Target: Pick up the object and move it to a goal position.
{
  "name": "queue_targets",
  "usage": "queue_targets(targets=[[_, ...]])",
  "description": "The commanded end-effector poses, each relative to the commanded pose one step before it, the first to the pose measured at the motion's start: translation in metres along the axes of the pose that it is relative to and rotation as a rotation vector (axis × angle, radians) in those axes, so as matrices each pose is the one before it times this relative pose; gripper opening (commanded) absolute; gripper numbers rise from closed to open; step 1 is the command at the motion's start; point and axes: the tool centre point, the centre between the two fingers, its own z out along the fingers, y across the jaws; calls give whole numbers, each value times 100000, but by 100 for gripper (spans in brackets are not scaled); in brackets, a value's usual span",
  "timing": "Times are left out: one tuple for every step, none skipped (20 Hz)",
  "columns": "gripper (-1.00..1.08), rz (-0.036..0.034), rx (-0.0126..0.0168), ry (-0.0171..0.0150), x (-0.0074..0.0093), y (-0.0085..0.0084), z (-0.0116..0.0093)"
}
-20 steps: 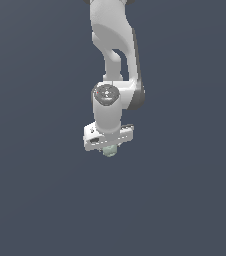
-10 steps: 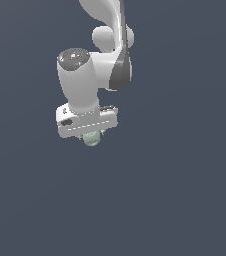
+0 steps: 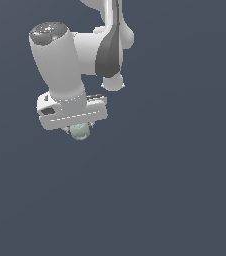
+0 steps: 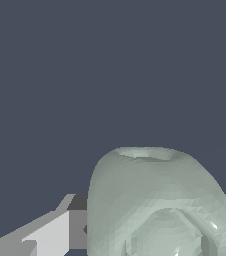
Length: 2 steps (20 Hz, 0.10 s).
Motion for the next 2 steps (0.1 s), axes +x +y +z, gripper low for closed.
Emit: queue_targets(targets=[[-100,-108,61,-114,-5,228,-313],[-100,0,0,0,2,18,-20]])
